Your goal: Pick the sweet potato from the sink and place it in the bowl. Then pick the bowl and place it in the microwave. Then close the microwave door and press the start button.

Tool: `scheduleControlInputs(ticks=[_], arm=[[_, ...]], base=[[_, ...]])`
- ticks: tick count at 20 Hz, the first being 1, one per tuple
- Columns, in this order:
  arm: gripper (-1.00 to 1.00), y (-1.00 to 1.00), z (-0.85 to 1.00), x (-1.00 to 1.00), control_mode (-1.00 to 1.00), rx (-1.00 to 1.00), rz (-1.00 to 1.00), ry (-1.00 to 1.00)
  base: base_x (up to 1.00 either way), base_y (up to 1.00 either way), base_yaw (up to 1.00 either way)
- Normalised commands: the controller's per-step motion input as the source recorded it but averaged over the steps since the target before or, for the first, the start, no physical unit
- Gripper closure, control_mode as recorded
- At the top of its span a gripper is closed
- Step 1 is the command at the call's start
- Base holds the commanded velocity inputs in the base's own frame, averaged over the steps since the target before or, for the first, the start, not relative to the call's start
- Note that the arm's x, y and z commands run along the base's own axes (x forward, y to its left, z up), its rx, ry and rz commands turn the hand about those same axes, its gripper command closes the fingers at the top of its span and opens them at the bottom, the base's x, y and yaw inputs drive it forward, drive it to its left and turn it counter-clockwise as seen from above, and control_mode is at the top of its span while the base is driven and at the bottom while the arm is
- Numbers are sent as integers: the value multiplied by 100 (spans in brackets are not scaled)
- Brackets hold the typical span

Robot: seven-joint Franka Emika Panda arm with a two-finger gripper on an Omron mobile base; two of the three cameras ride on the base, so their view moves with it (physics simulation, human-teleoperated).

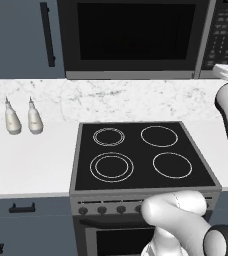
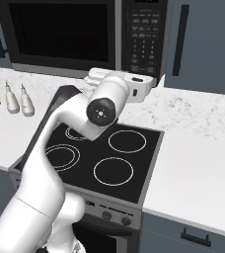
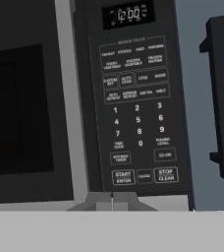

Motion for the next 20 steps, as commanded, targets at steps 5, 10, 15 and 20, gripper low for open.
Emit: scheduleControlInputs(ticks=[5, 10, 15, 20], arm=[[100, 0, -10, 20, -100, -2, 0, 2], [100, -2, -5, 21, -100, 0, 0, 9], [100, -2, 0, 21, -100, 0, 0, 6], [100, -5, 0, 24, -100, 0, 0, 2]], base=[[0, 0, 0], [0, 0, 0], [0, 0, 0], [0, 0, 0]])
